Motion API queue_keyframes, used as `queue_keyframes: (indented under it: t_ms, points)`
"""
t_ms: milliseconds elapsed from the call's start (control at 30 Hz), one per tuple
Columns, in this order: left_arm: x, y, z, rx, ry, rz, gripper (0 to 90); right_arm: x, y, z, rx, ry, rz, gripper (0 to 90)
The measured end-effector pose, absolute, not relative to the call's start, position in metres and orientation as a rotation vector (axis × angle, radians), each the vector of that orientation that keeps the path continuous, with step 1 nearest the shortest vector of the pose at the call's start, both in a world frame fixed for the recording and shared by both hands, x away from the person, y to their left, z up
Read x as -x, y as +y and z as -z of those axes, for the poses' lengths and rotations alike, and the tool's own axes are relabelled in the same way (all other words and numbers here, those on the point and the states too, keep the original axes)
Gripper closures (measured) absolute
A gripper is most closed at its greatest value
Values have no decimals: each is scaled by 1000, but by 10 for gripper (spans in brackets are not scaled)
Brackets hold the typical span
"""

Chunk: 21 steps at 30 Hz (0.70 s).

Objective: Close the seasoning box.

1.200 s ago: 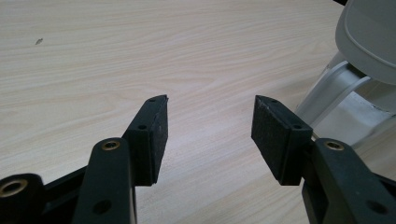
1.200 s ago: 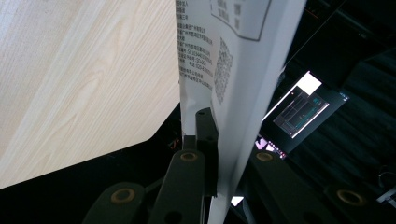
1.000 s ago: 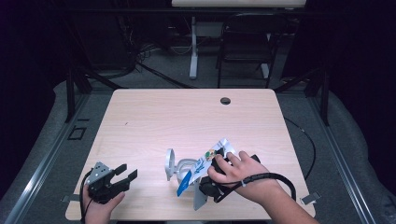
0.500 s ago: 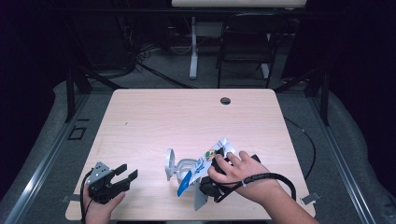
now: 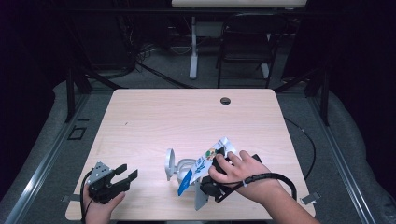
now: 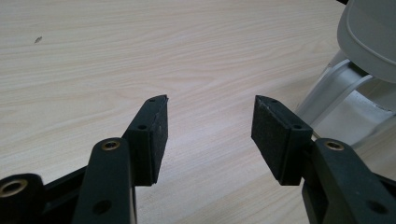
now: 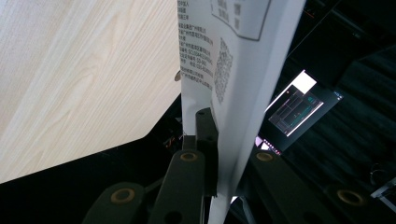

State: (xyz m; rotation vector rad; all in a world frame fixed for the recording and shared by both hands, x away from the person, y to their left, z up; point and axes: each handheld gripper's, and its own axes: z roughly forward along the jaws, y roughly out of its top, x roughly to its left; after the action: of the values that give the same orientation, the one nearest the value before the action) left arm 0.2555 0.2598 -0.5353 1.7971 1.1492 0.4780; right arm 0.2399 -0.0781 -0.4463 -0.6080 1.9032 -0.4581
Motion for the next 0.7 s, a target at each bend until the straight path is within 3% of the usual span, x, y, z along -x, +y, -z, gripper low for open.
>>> queue_keyframes:
  t_ms: [700]
  points:
    - [-256, 259, 535, -1796, 1149, -477, 465, -239, -78, 444, 613, 1886, 471, 874]
